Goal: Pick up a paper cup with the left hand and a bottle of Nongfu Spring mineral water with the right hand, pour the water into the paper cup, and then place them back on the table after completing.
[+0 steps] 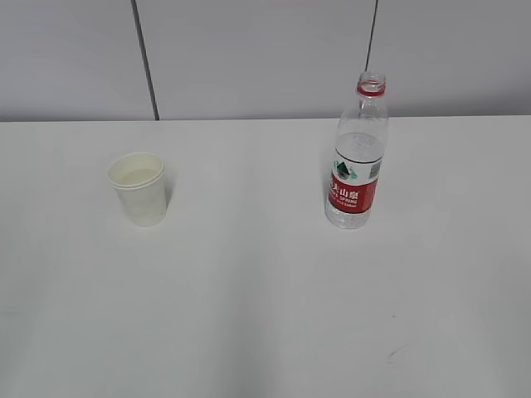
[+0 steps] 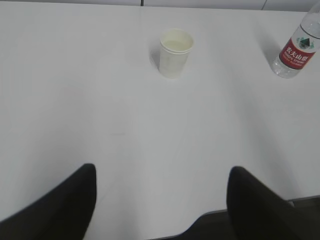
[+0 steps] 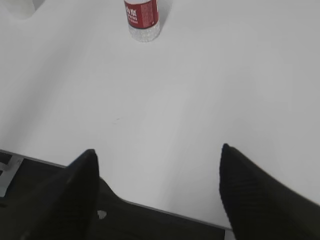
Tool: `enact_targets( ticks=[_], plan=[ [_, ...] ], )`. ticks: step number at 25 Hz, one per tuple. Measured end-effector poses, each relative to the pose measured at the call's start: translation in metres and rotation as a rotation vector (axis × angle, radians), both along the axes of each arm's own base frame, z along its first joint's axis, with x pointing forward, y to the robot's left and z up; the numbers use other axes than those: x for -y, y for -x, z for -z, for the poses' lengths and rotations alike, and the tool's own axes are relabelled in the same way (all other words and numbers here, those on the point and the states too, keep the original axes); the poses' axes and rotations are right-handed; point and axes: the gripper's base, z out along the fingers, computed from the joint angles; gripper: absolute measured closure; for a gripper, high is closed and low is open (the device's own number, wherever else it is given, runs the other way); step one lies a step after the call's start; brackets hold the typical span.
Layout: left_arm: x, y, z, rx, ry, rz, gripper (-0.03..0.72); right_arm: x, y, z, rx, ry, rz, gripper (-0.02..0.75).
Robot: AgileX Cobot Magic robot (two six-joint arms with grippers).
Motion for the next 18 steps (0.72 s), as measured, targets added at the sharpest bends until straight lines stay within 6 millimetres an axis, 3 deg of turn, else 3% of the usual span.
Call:
enact_targets(
  ticks=[6,18],
  plan=[
    [-0.001,0.008,0.026,0.077,0.021,0.009,0.189,0.001,0.007,0.017,0.033,0.002,-0.004,0.183],
    [0.007,-0.011,0.052,0.066,-0.052,0.094,0.19,0.0,-0.002,0.028,0.025,0.008,-0.005,0.183]
  ],
)
